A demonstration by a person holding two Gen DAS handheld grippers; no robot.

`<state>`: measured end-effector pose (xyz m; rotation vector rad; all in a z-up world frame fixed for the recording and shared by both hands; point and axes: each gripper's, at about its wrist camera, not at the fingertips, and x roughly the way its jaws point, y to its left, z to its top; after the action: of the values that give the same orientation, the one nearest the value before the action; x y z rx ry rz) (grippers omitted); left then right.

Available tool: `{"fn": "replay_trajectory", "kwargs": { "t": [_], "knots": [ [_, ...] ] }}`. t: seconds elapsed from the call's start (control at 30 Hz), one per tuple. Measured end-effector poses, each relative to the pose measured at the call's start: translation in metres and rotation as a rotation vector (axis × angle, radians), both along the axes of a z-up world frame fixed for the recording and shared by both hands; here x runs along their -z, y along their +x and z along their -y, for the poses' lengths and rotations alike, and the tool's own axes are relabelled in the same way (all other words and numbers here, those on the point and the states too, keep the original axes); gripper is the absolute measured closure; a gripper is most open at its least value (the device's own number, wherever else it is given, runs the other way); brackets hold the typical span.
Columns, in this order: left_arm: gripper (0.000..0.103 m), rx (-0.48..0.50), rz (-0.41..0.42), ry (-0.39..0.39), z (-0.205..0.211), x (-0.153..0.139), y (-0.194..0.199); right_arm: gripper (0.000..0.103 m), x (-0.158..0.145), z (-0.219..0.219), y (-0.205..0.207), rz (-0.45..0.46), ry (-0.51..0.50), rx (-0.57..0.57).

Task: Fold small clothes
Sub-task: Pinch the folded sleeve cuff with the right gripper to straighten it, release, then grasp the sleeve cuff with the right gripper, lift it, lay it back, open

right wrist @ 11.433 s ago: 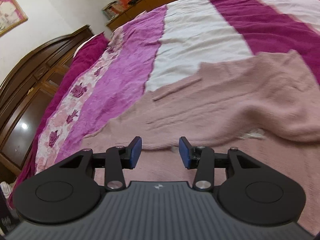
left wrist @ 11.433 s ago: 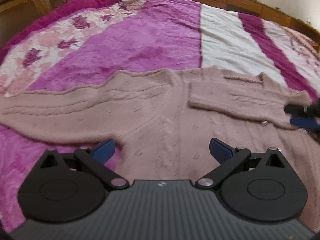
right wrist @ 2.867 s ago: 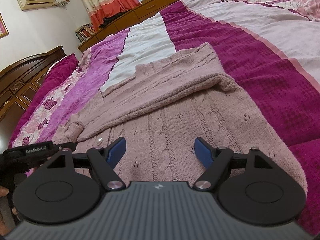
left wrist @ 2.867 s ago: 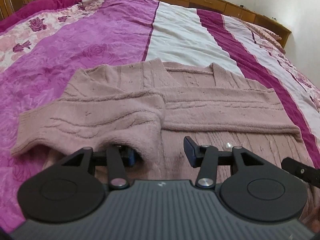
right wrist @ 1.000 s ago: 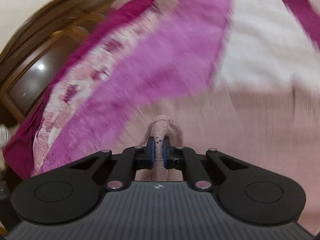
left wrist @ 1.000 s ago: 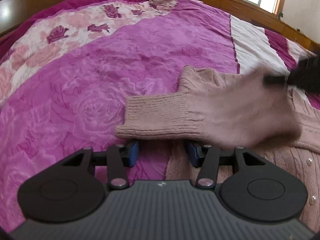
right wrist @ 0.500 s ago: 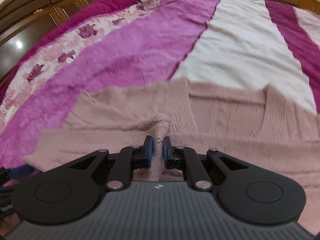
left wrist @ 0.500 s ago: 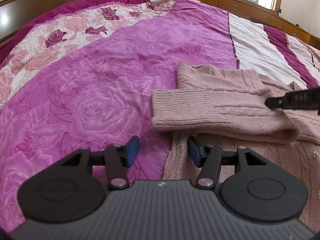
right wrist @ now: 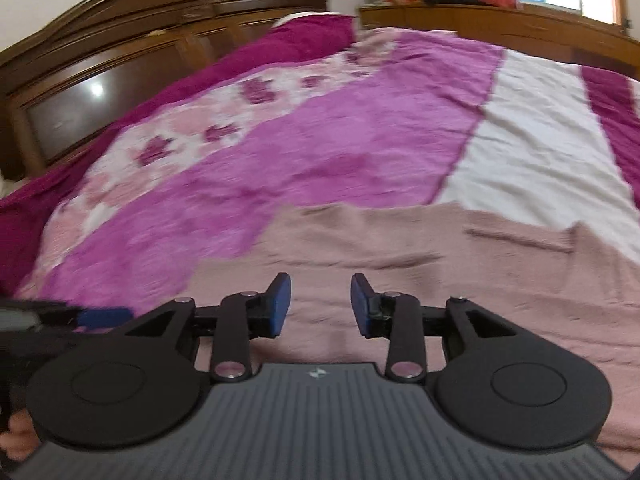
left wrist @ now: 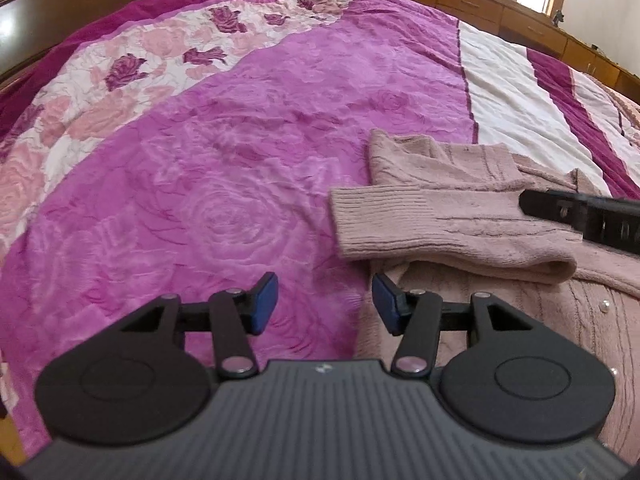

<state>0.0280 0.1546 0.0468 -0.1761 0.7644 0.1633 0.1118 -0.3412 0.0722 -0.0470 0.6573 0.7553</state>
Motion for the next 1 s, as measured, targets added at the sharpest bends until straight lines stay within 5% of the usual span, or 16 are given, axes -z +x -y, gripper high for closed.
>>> {"fn": "replay_trajectory", "kwargs": {
  "t": [0.3,0.87,1.0],
  "knots": [
    [0.049,-0.016,-0.029,0.012,-0.011,0.003,-0.009,0.062,0.008,-0.043,-0.032,0.004,-0.044,-0.130],
    [0.049,-0.013,-0.050,0.005,-0.016,0.011,-0.009,0.062,0.038,-0.078,-0.017,-0.040,-0.106,-0.127],
    [0.049,-0.015,-0.045,0.007,-0.015,0.008,-0.010,0.086,0.037,-0.067,-0.011,-0.082,-0.007,-0.079]
  ]
}}
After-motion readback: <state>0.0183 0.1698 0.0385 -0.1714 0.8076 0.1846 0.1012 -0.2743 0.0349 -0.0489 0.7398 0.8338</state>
